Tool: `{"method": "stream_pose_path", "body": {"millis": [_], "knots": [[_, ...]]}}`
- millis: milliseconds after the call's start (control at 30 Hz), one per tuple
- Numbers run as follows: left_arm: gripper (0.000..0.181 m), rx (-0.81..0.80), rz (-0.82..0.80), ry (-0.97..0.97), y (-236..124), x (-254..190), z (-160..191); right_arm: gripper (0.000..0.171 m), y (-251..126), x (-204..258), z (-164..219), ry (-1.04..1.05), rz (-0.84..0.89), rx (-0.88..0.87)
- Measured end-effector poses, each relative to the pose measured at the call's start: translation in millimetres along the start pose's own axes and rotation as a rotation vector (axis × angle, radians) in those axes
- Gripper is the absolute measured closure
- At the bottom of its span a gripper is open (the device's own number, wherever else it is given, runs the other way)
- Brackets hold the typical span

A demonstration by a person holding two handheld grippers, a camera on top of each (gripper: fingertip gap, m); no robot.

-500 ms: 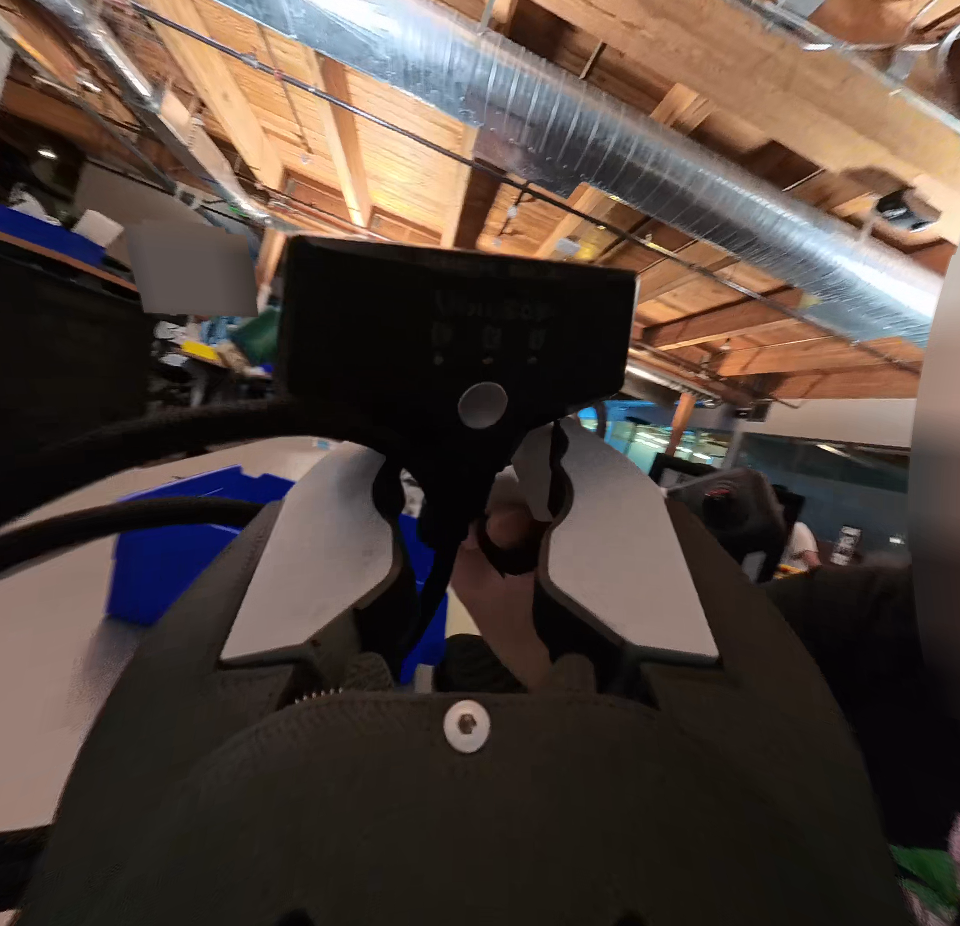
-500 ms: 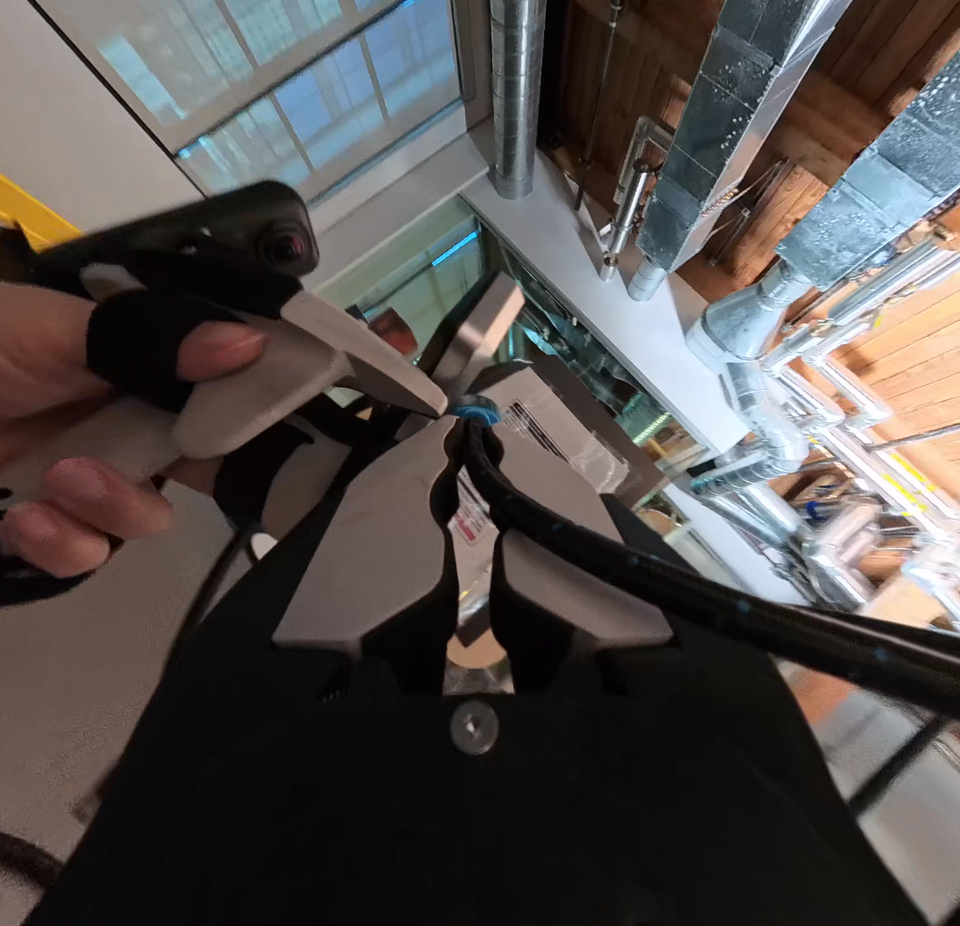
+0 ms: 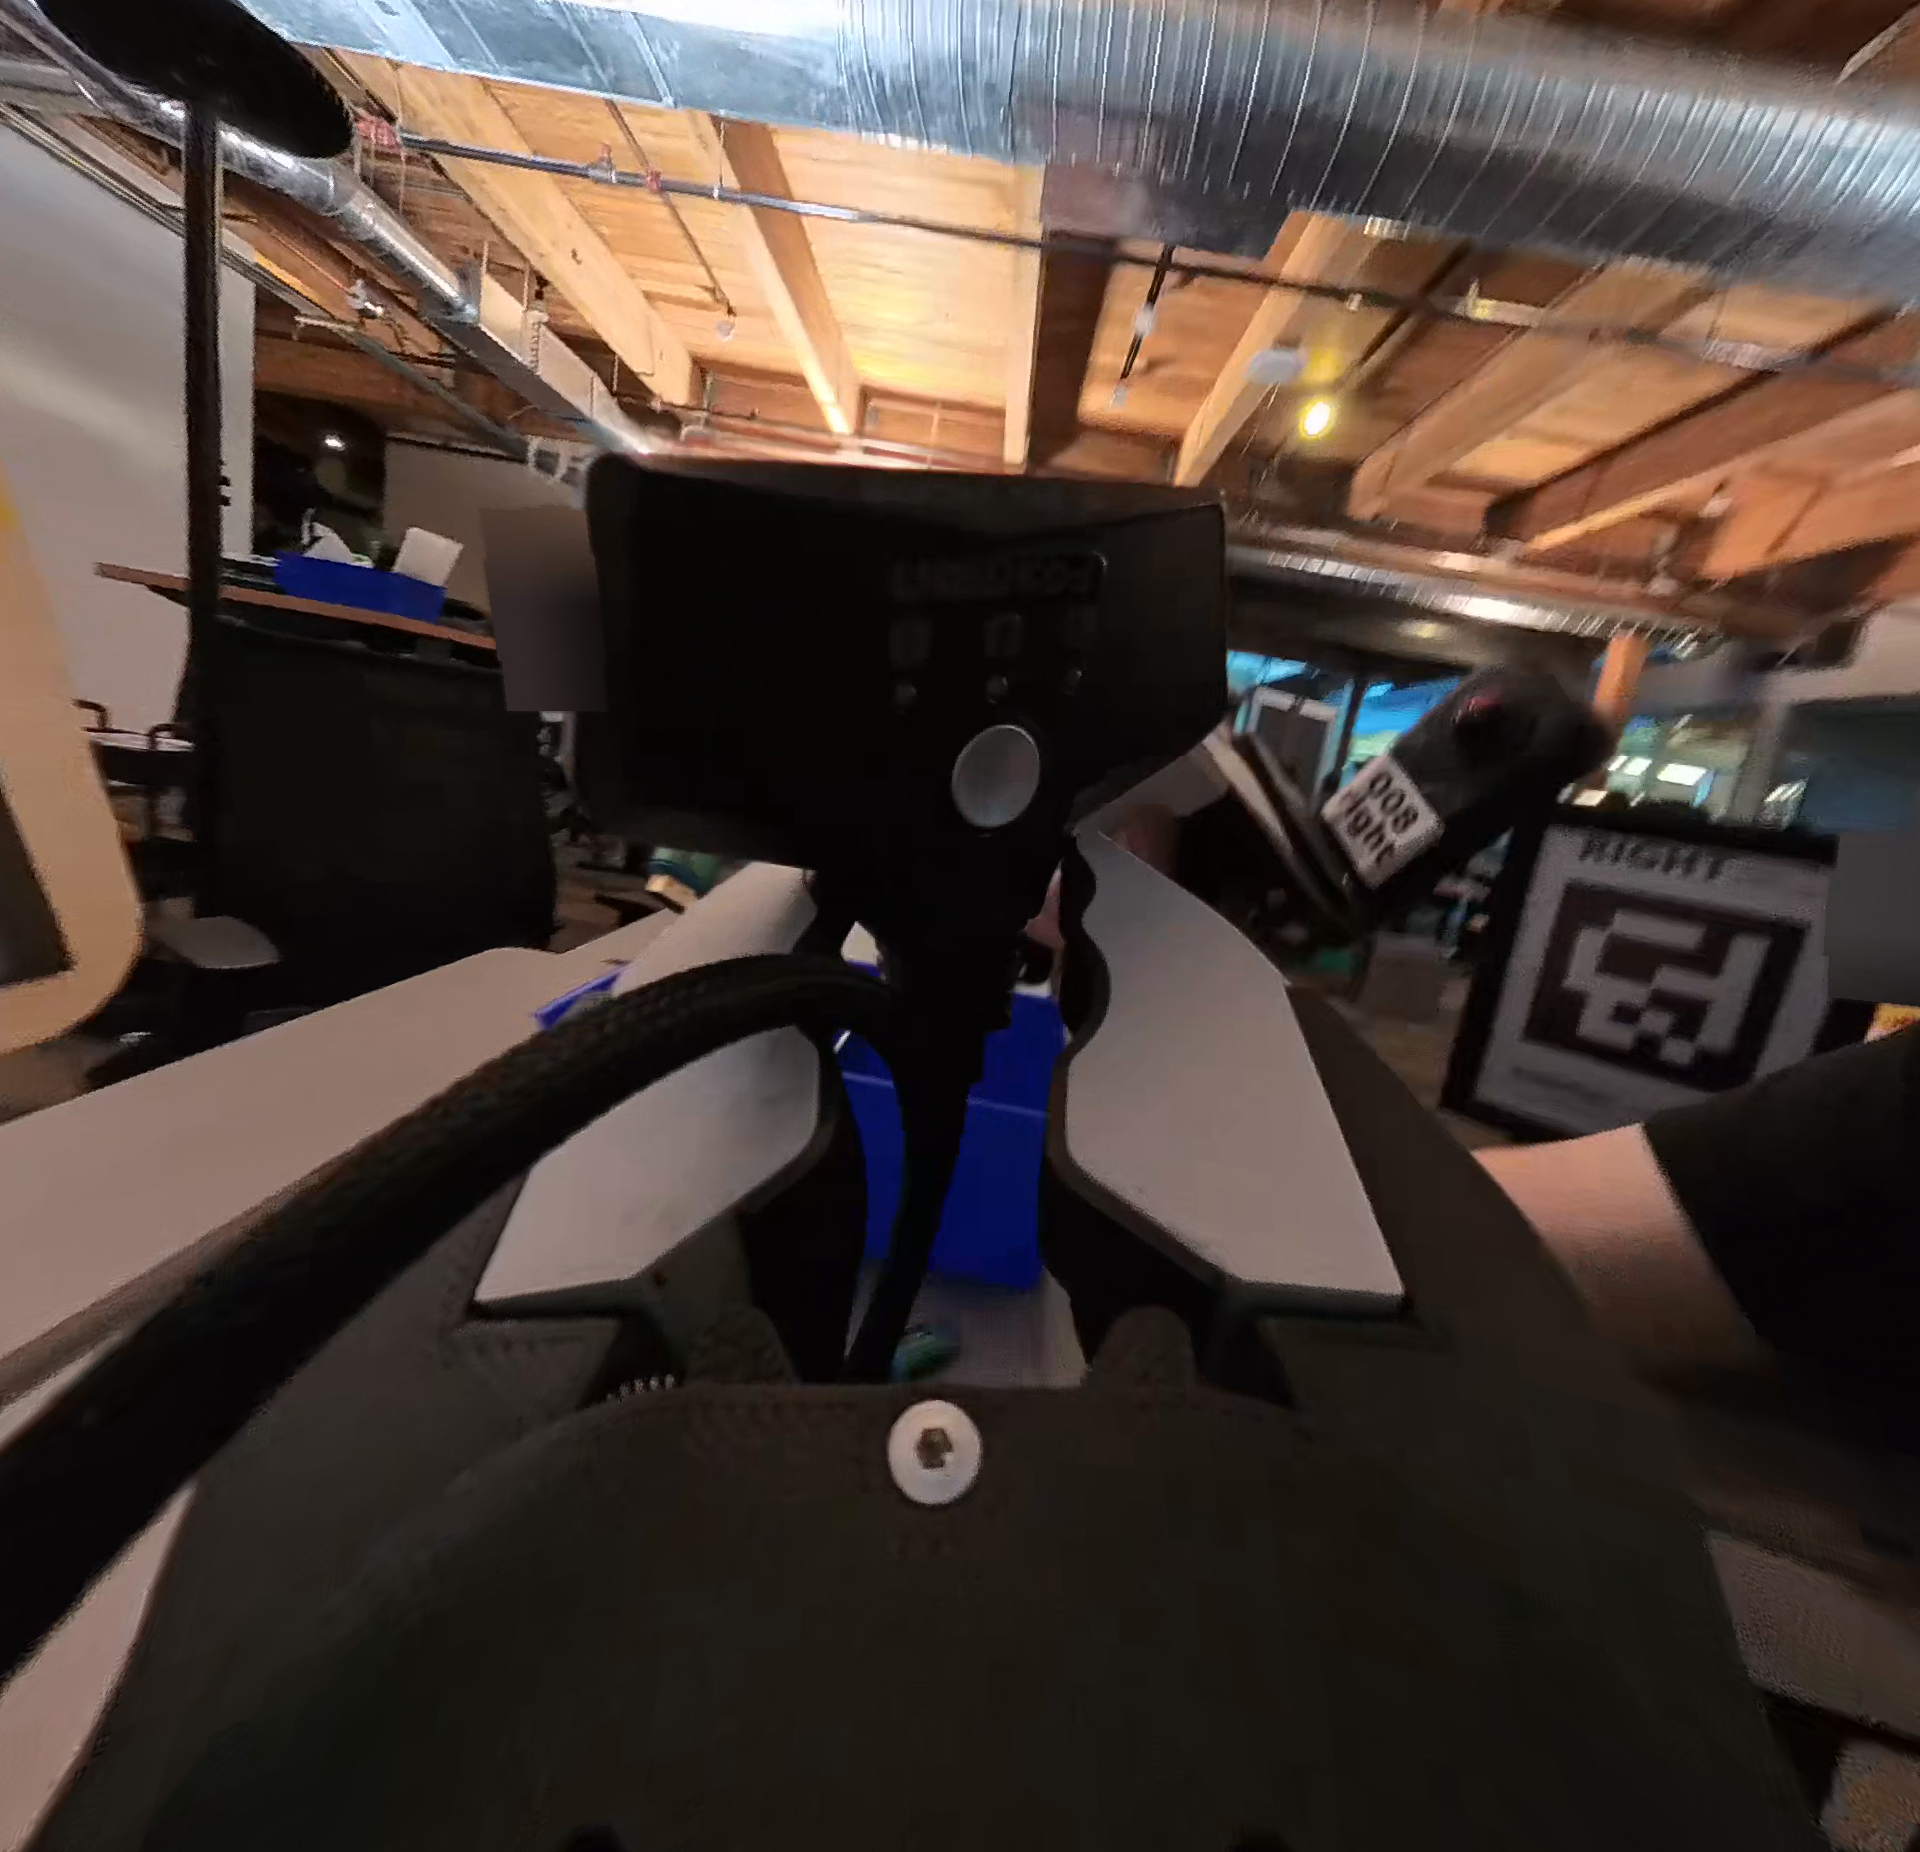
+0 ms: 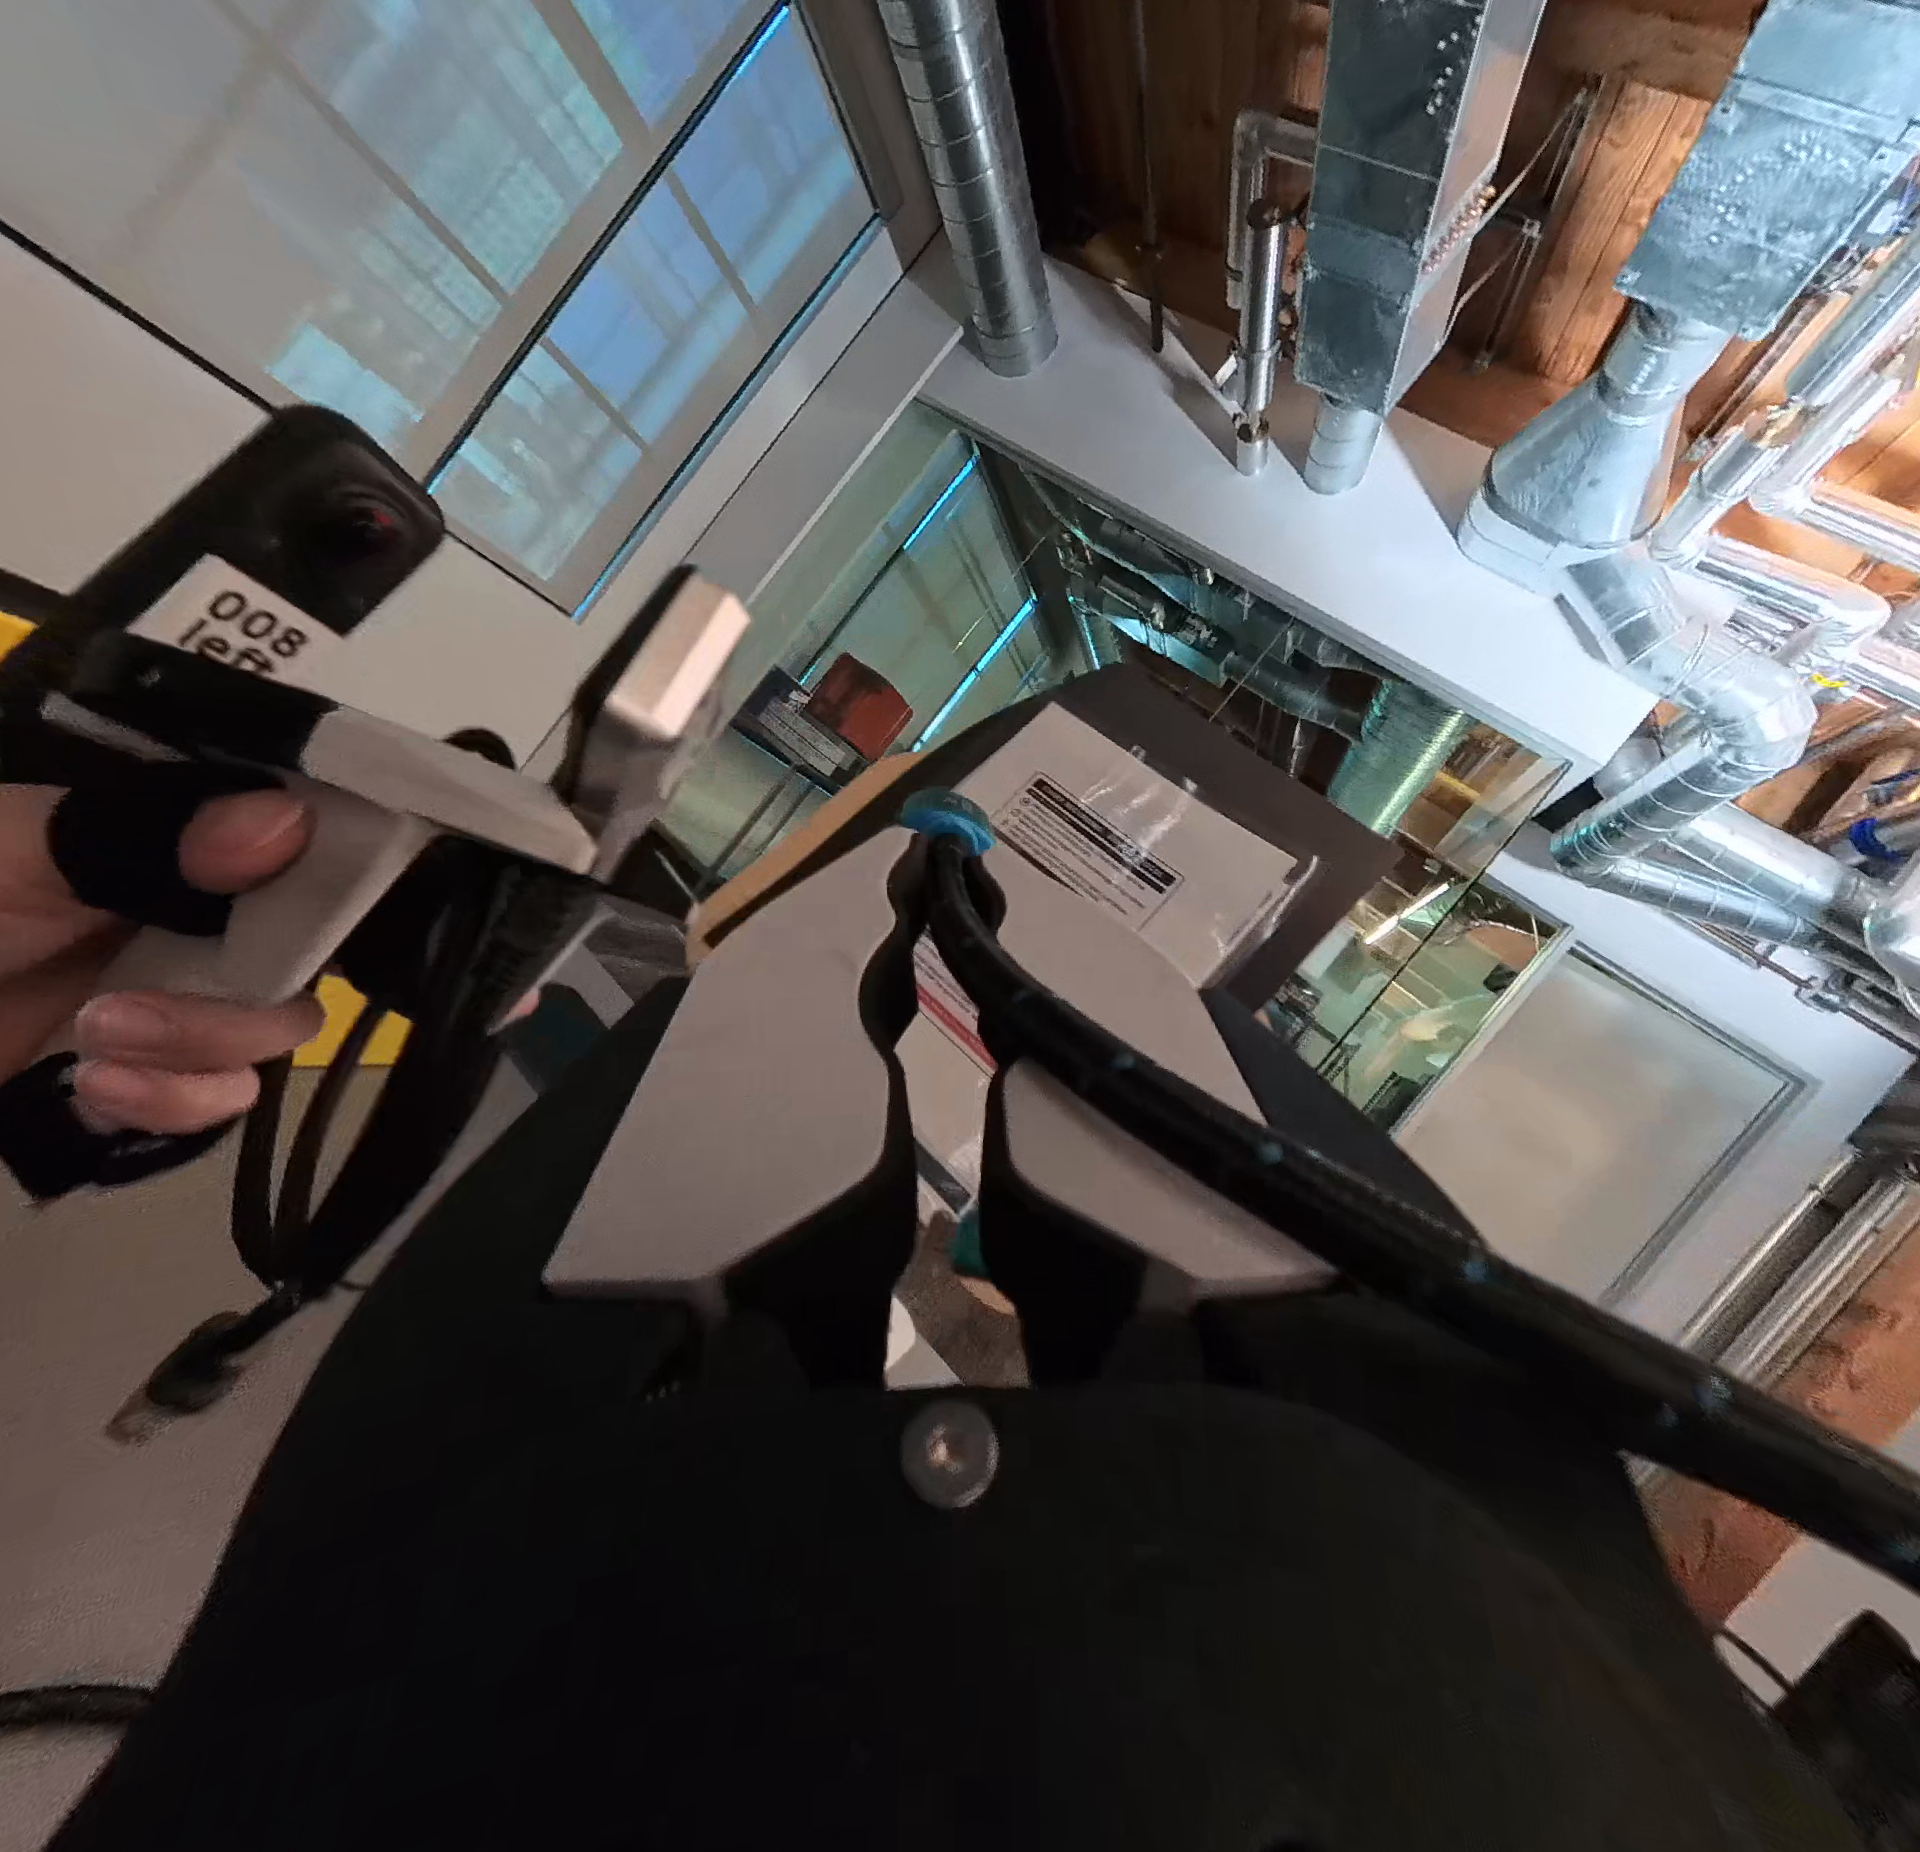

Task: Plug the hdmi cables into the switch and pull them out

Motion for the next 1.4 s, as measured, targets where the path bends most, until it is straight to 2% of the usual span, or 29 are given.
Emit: {"method": "stream_pose_path", "body": {"millis": [33,100,233,300,367,467,633,800,1133,1400], "knots": [[0.145,0.029,-0.013,0.047,-1,0,1,0.166,0,-4,1,-0.009,-0.004,0.009],[0.145,0.098,-0.046,0.172,-1,1,5,0.165,-1,-11,1,-0.045,-0.021,0.043],[0.145,0.246,-0.035,0.391,2,-4,25,0.166,-7,-17,-6,-0.056,-0.178,0.149],[0.145,0.313,0.02,0.444,5,-11,36,0.164,-17,-14,-16,-0.06,-0.316,0.164],[0.145,0.391,0.087,0.476,6,-19,48,0.165,-29,-16,-20,-0.06,-0.4,0.236],[0.146,0.482,0.162,0.519,8,-28,66,0.165,-50,-13,-27,-0.108,-0.527,0.254],[0.146,0.56,0.28,0.447,14,-44,94,0.166,-70,-2,-31,-0.093,-0.701,0.257],[0.147,0.638,0.367,0.375,15,-55,115,0.165,-80,5,-19,-0.093,-0.81,0.308],[0.148,0.786,0.535,0.241,6,-77,131,0.165,-95,23,-14,-0.101,-0.986,0.288],[0.147,0.83,0.576,0.202,2,-83,135,0.165,-97,34,-12,-0.1,-1.052,0.282]]}}
Point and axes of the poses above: each gripper's, where its closed fingertips meet, y out along the fingers, z out of its underside, x = y × z across the jaws, the point moved 3 cm from there along -y, back along the fingers, and after that the axes turned 2 degrees about y, right-handed, at the moved point
